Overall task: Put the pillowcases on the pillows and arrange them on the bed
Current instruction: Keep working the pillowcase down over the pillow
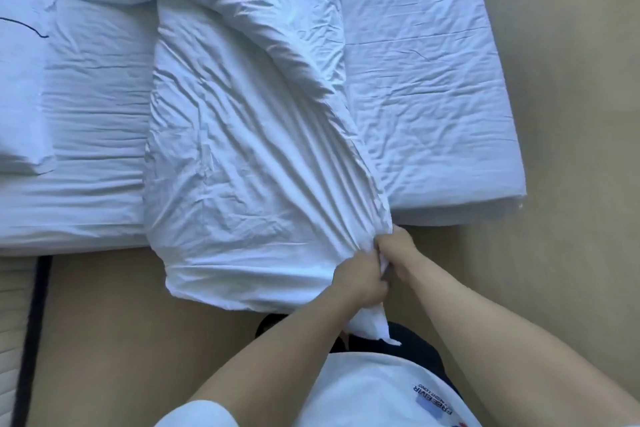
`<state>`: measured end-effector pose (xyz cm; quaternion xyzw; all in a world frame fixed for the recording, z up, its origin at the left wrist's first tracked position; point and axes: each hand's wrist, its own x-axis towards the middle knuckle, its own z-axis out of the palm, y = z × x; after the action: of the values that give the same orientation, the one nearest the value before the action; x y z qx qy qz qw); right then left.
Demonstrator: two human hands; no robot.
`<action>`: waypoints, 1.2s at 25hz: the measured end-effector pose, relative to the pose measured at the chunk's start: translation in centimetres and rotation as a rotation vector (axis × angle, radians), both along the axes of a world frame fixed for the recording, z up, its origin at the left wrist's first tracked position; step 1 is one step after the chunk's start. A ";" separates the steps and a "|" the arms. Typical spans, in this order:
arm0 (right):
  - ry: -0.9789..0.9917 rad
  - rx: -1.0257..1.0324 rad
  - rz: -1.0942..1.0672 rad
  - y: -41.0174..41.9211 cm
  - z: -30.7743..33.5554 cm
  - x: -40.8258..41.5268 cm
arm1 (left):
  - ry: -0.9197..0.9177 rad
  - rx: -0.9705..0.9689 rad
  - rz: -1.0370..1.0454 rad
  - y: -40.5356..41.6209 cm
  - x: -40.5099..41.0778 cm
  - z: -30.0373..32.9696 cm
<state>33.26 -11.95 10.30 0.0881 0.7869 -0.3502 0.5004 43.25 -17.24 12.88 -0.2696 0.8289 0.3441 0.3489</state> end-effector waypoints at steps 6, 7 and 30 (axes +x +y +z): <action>-0.086 0.165 0.138 4.3 -10.9 3.5 | -0.288 0.091 0.211 1.3 6.5 -7.3; -0.116 0.161 0.106 4.6 -12.0 3.9 | -0.302 0.080 0.251 1.0 7.4 -7.9; 0.109 0.105 0.938 -11.5 -5.2 20.8 | -0.173 -0.014 1.076 -11.9 29.7 -7.4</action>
<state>54.04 -23.44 5.12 -0.2701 0.7835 -0.0507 0.5574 72.99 -29.10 5.49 -0.6853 0.5445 0.4451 0.1890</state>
